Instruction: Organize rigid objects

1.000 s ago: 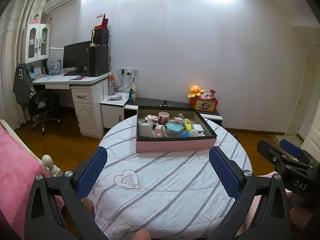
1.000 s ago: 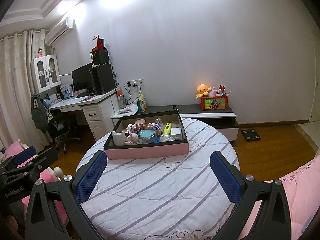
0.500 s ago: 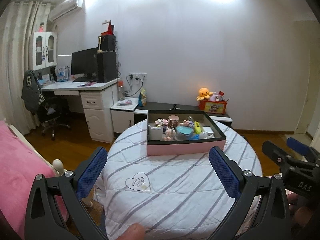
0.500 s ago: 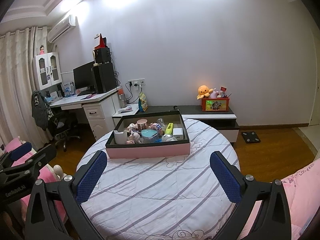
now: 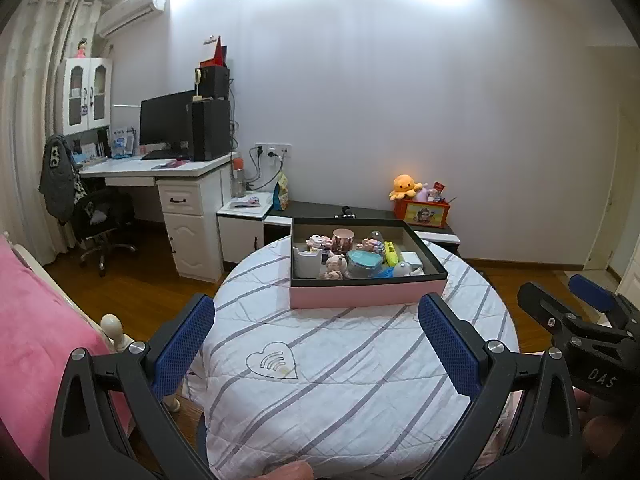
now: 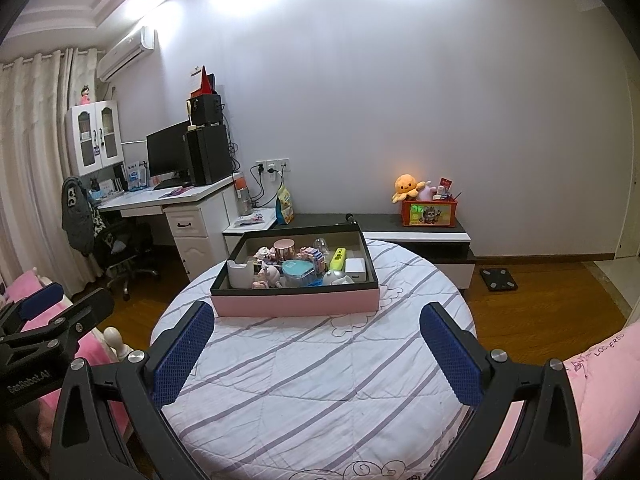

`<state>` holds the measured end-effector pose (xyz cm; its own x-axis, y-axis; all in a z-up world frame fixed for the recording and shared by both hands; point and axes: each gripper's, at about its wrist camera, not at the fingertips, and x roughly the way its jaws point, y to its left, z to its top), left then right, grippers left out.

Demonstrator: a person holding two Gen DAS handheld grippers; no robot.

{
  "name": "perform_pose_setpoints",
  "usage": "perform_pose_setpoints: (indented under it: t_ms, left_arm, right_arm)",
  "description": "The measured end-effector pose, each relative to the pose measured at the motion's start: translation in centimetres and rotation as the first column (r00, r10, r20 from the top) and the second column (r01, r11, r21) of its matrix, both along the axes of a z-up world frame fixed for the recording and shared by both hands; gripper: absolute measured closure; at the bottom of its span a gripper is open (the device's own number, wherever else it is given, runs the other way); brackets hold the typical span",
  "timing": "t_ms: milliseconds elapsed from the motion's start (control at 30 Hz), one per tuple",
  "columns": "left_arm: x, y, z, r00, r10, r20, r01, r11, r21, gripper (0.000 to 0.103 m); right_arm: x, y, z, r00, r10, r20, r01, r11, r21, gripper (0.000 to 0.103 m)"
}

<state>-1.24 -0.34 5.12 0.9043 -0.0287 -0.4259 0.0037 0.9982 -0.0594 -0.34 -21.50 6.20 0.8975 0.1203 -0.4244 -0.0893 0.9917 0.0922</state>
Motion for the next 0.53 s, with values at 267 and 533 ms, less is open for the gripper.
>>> perform_pose_setpoints:
  t_ms: [267,533]
  left_arm:
    - [-0.1,-0.11,-0.09,1.0,-0.018,-0.002,0.018,1.0,-0.015,0.0]
    - [-0.2,-0.02,-0.09,0.999,-0.031,0.007,0.031,0.999,-0.036,0.0]
  right_arm:
    - [0.13,-0.04,-0.26,1.0,0.002,-0.005,-0.002,1.0,-0.004,0.0]
    - [0.24,-0.25,-0.56,1.0,0.005,-0.01,-0.005,1.0,-0.009,0.0]
